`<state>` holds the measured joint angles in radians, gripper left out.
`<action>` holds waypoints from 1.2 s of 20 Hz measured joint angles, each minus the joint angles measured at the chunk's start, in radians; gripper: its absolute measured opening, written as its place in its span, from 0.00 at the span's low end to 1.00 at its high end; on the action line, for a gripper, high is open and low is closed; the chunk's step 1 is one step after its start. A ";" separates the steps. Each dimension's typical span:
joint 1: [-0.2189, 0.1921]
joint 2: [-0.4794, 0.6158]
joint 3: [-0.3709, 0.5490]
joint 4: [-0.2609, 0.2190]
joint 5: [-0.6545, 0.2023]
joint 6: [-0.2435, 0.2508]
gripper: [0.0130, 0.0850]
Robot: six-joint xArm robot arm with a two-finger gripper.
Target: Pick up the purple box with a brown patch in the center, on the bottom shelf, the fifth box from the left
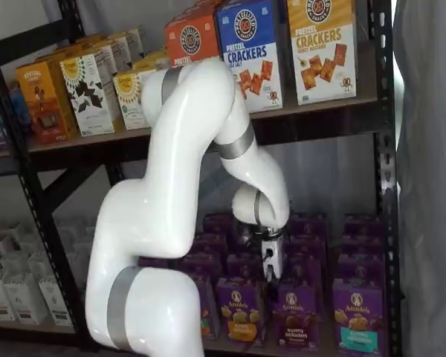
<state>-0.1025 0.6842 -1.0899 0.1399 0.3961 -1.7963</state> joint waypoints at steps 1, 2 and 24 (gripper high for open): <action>-0.002 0.005 -0.015 -0.015 0.030 0.012 1.00; -0.005 0.011 -0.032 -0.024 0.056 0.019 1.00; -0.010 0.197 -0.215 0.047 -0.029 -0.053 1.00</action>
<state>-0.1126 0.8815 -1.3050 0.1869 0.3672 -1.8490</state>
